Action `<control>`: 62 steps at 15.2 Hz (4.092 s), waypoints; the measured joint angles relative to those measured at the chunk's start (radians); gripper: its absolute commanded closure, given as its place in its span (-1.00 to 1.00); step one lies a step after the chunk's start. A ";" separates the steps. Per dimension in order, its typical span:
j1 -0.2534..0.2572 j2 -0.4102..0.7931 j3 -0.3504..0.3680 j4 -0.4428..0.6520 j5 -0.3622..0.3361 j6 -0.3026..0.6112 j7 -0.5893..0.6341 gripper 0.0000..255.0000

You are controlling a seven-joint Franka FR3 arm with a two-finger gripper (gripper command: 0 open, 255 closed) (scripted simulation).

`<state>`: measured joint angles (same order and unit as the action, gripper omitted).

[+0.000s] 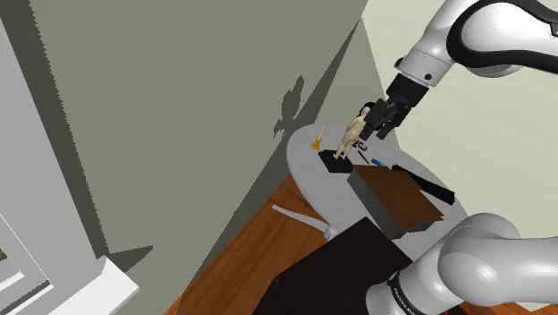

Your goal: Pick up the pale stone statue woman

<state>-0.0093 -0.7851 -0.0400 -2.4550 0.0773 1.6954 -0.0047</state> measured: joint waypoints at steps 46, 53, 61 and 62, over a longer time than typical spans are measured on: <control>-0.274 1.187 -0.410 1.005 0.156 0.135 -0.605 1.00; -0.273 1.187 -0.410 1.002 0.156 0.139 -0.606 1.00; -0.280 1.191 -0.411 1.056 0.155 0.087 -0.600 1.00; -0.280 1.190 -0.411 1.069 0.154 0.074 -0.598 1.00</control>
<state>-0.2895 0.4052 -0.4514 -1.3863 0.2313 1.7692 -0.6028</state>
